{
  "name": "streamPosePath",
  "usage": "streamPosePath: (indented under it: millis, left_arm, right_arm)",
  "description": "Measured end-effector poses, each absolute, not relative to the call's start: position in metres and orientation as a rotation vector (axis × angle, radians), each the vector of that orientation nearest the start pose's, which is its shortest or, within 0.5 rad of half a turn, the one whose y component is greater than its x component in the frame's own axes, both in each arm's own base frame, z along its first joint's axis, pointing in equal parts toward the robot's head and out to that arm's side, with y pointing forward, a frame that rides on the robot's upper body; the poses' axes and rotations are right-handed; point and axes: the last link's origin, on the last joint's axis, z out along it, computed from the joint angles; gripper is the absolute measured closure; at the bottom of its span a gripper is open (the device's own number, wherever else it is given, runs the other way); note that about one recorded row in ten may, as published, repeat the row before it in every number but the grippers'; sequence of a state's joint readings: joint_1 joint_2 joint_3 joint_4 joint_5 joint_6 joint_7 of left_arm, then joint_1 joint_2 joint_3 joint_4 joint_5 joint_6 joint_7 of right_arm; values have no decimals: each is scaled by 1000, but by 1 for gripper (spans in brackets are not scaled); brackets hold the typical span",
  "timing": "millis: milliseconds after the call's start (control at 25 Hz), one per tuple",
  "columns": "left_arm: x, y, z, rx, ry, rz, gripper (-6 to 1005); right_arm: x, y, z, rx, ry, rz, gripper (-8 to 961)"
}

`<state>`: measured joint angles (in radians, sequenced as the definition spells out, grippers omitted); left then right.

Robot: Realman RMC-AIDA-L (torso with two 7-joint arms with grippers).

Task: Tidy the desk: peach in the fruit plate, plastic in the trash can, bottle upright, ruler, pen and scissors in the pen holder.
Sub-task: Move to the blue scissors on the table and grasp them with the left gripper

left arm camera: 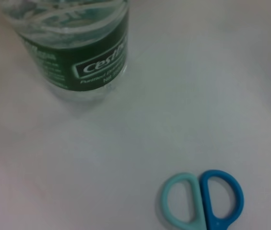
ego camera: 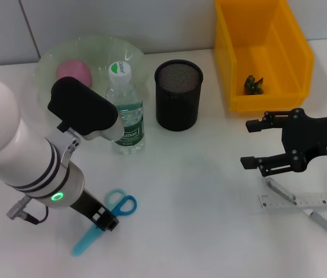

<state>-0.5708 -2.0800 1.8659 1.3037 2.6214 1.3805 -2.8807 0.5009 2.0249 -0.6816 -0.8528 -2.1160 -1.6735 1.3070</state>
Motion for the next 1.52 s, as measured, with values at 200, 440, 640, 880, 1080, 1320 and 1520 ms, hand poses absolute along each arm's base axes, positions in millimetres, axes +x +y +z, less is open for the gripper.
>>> streamPosePath:
  millis: [200, 440, 640, 880, 1080, 1320, 1520]
  left_arm:
    - [-179, 316, -78, -2569, -912, 702, 566]
    - [-173, 314, -75, -2579, -909, 699, 607]
    - [-164, 314, -66, -2575, -880, 678, 714]
    - [-165, 313, -62, -2564, -862, 699, 817]
    - [-151, 307, -60, -2583, -766, 691, 846]
    - [-147, 305, -60, -2581, -713, 688, 872]
    - [-147, 306, -59, -2578, -708, 687, 895]
  right_arm:
    - [271, 328, 47, -2805, 317, 449, 143]
    - [270, 329, 47, -2803, 326, 455, 143]
    - [271, 329, 47, -2795, 334, 456, 143]
    - [271, 330, 47, -2792, 338, 455, 144]
    - [271, 330, 47, -2786, 341, 457, 144]
    - [274, 331, 47, -2773, 353, 452, 144]
    - [276, 332, 48, -2763, 358, 441, 144]
